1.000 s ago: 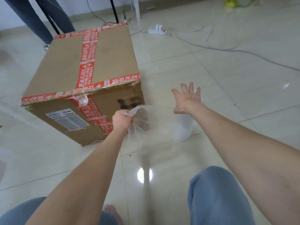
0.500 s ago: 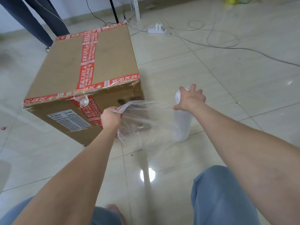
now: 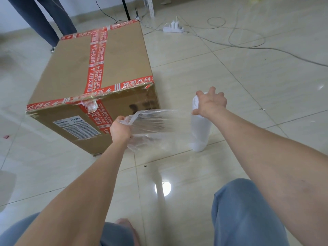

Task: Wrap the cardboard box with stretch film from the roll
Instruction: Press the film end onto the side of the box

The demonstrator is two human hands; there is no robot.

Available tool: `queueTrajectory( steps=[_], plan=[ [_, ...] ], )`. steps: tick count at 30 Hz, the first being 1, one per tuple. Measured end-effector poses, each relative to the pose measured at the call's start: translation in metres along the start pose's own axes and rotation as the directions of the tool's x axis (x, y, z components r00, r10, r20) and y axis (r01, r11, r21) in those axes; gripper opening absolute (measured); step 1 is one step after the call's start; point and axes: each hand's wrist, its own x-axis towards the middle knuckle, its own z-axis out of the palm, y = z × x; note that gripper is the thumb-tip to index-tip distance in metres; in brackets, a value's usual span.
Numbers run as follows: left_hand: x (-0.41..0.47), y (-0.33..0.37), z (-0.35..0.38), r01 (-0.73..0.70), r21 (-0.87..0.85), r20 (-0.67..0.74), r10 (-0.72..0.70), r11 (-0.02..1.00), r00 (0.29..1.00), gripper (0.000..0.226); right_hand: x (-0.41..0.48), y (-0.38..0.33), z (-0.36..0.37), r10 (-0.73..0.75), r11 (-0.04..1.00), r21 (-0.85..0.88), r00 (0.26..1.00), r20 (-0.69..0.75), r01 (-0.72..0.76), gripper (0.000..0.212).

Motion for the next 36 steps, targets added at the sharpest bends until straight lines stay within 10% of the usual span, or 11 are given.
queueTrajectory(
  steps=[8,12,18,24,32,36],
  plan=[
    [-0.003,-0.011,-0.010,-0.046,0.001,0.015,0.046,0.999,0.999,0.020,-0.003,-0.010,0.004,0.055,0.998,-0.030,0.997,-0.047,-0.056,0.081],
    [-0.006,-0.011,-0.017,-0.085,-0.036,0.031,0.086,0.996,0.996,0.017,-0.010,-0.042,0.000,-0.387,0.899,0.096,0.879,-0.279,0.426,0.079],
    [-0.011,-0.017,-0.030,-0.155,-0.099,0.091,0.164,0.983,0.982,0.021,-0.019,-0.087,0.023,-0.438,0.869,0.246,0.899,-0.019,0.429,0.112],
    [-0.006,-0.024,-0.041,-0.165,-0.059,0.104,0.170,0.985,0.980,0.020,-0.016,-0.102,0.028,-0.391,0.796,0.485,0.919,-0.046,0.363,0.023],
    [0.020,0.009,-0.048,-0.276,0.415,0.258,0.179,0.867,0.949,0.048,-0.009,-0.104,0.012,-0.229,0.841,0.446,0.949,-0.218,0.305,0.018],
    [0.015,0.034,-0.058,-0.556,0.364,0.080,0.570,0.747,0.818,0.034,-0.010,-0.113,0.010,-0.251,0.884,0.349,0.945,-0.211,0.312,0.020]
  ],
)
